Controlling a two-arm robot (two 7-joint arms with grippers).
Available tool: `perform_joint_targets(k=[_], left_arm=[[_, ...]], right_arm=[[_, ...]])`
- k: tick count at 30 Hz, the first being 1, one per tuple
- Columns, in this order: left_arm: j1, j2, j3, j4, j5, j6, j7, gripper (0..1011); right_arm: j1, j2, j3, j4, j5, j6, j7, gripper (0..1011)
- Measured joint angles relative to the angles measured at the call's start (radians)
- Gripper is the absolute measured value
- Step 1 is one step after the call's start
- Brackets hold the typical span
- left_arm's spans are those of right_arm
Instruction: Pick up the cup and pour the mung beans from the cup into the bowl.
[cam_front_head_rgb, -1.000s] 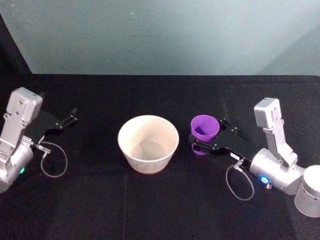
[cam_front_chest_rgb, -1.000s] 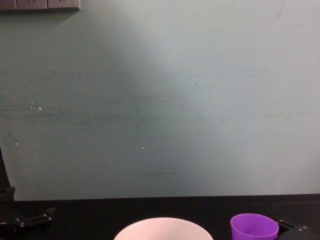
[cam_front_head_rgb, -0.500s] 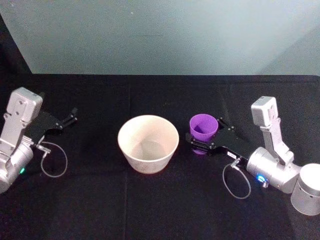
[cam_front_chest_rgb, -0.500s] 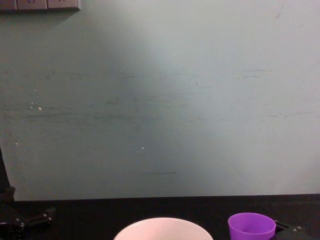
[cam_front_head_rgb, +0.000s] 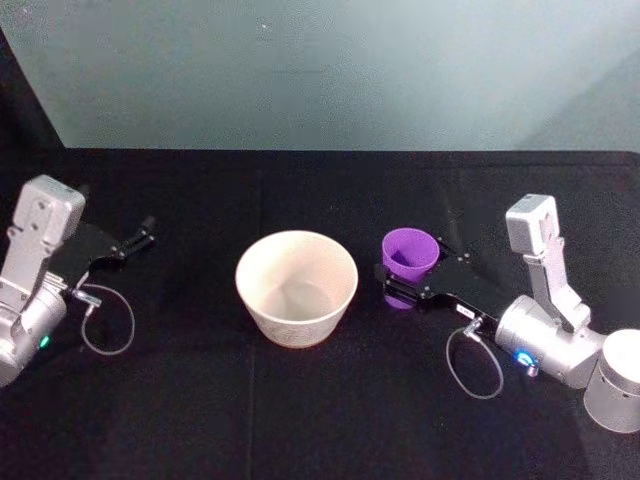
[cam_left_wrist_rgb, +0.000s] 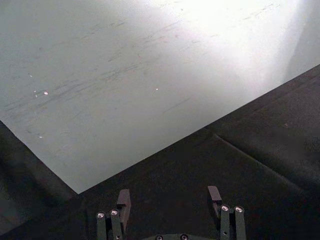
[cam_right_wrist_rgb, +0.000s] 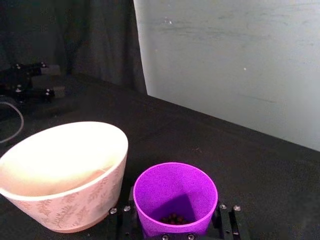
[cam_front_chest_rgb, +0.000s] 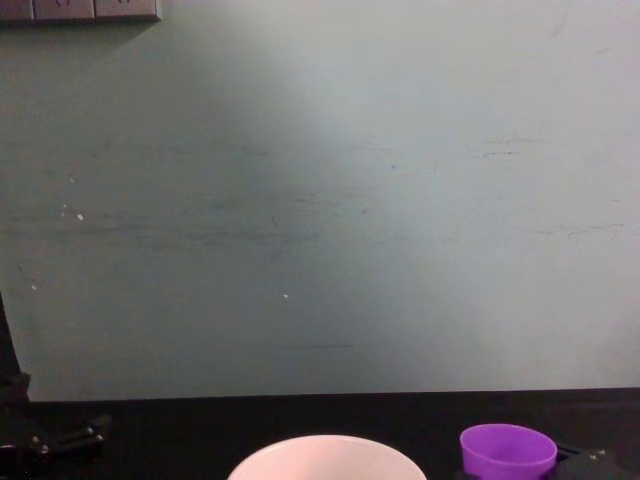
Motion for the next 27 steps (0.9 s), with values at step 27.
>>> perform_joint_targets(k=[27], left_arm=[[0.0, 0.0, 0.0, 0.0, 0.0, 0.0, 0.0, 1000]], right_arm=[[-0.097, 0.072, 0.072, -0.336, 0.012, 0.06, -0.077, 731]])
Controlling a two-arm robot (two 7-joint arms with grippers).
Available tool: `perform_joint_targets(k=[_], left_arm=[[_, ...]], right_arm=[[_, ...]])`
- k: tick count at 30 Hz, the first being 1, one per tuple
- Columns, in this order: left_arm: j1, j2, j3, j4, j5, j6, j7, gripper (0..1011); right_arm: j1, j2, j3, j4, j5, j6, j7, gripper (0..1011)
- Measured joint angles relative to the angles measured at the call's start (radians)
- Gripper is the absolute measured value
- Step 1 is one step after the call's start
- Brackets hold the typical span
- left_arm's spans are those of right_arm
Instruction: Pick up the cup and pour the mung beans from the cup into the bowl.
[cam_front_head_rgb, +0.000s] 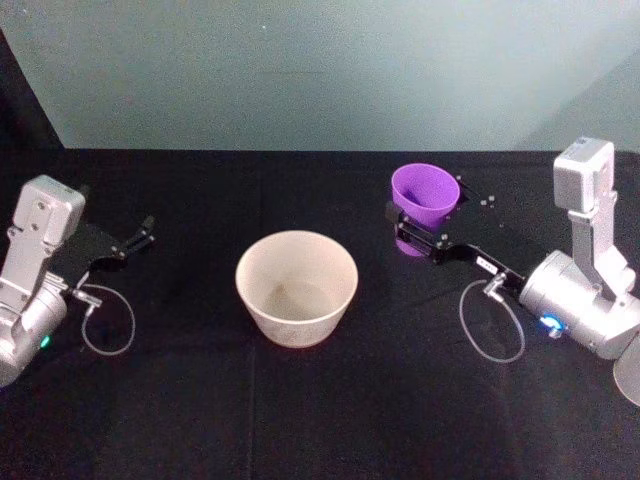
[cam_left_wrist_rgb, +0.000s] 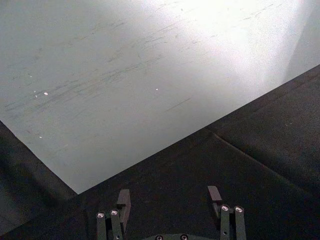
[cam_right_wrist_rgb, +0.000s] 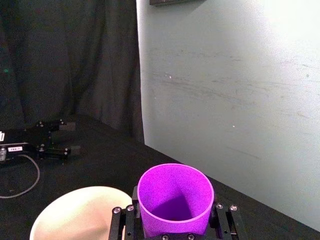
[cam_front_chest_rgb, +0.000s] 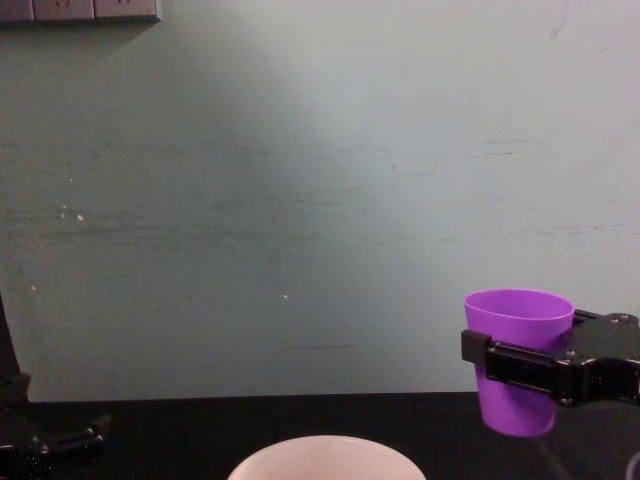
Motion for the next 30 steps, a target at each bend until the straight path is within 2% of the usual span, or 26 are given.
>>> perform_joint_targets(k=[30], left_arm=[[0.0, 0.0, 0.0, 0.0, 0.0, 0.0, 0.0, 1000]], right_arm=[[0.003, -0.002, -0.002, 0.012, -0.002, -0.004, 0.001, 731]])
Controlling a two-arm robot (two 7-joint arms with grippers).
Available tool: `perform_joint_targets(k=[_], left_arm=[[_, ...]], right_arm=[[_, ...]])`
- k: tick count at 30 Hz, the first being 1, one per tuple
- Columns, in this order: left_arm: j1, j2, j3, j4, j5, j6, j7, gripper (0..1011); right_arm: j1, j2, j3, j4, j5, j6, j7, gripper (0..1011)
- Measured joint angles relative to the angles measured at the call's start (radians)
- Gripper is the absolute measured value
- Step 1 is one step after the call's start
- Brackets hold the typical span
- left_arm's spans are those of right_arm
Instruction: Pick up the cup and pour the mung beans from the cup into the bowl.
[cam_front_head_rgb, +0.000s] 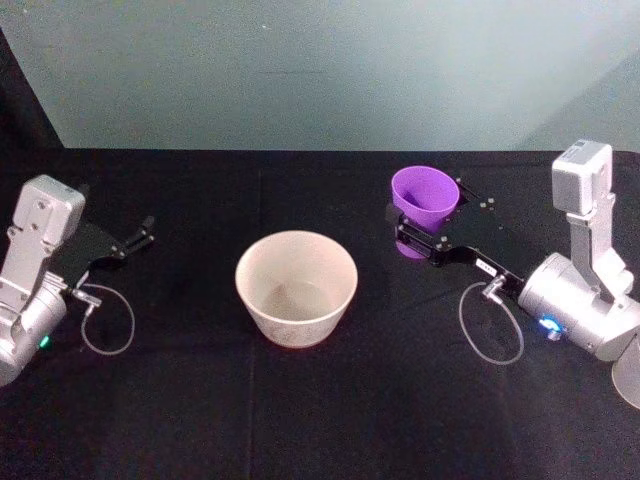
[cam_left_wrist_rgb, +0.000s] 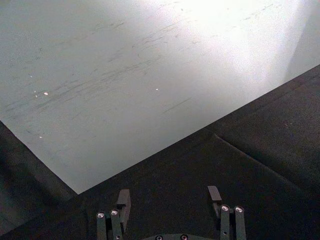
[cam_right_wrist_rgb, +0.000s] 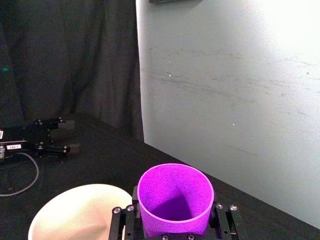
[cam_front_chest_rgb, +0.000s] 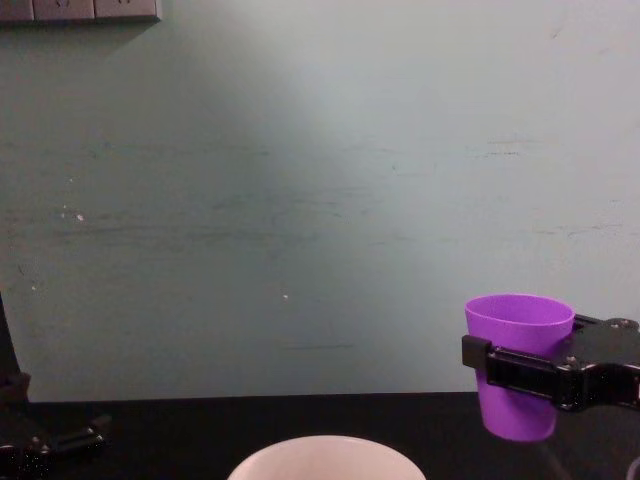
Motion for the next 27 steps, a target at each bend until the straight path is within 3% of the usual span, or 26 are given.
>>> perform_joint_targets(k=[27], left_arm=[[0.0, 0.0, 0.0, 0.0, 0.0, 0.0, 0.0, 1000]], right_arm=[[0.0, 0.0, 0.0, 0.001, 0.0, -0.001, 0.001, 732]])
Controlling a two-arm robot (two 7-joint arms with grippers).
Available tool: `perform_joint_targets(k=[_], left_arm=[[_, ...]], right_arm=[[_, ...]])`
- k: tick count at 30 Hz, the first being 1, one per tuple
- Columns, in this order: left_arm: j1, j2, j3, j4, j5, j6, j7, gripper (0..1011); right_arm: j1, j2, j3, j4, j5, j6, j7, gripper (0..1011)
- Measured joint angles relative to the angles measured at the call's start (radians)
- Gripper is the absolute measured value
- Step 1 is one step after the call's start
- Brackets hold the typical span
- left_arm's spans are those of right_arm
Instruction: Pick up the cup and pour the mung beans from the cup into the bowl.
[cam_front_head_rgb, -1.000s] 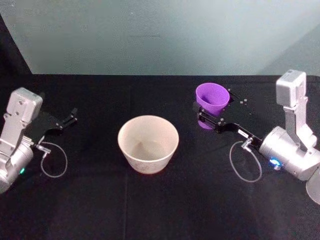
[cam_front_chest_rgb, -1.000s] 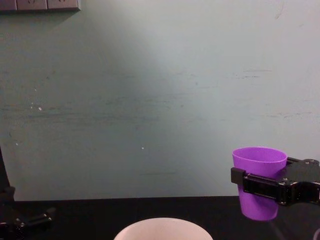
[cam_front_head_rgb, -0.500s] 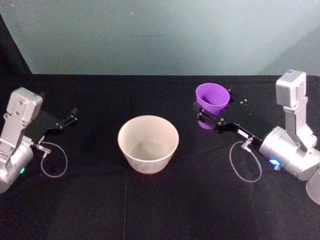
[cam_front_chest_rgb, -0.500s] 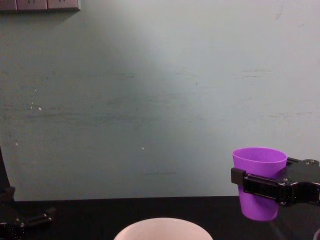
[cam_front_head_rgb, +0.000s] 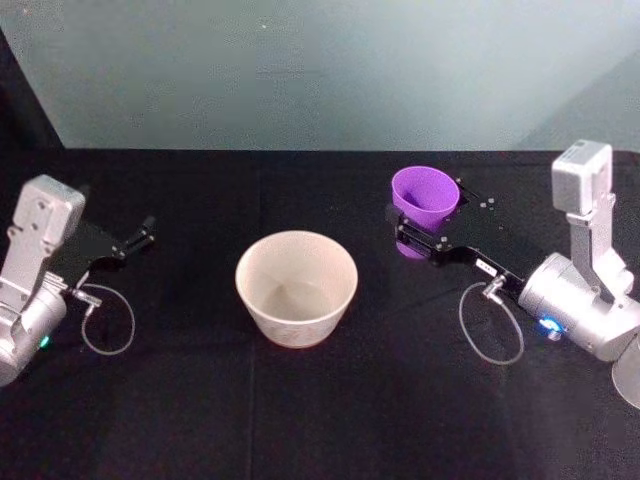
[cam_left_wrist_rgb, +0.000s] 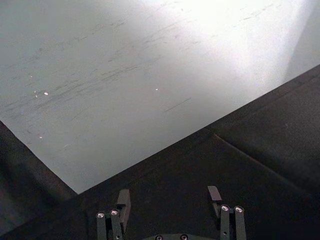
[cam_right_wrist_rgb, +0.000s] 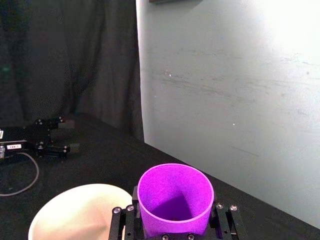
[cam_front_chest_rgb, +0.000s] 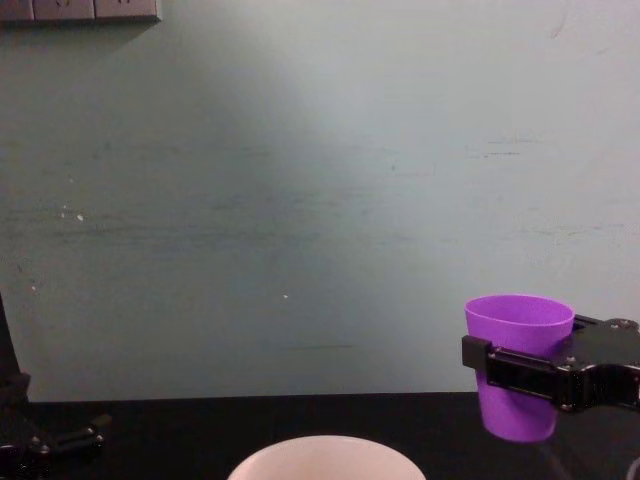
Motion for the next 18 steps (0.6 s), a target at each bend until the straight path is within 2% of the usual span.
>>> perform_joint_targets(k=[18], left_arm=[[0.0, 0.0, 0.0, 0.0, 0.0, 0.0, 0.0, 1000]], right_arm=[[0.0, 0.0, 0.0, 0.0, 0.0, 0.0, 0.0, 731]])
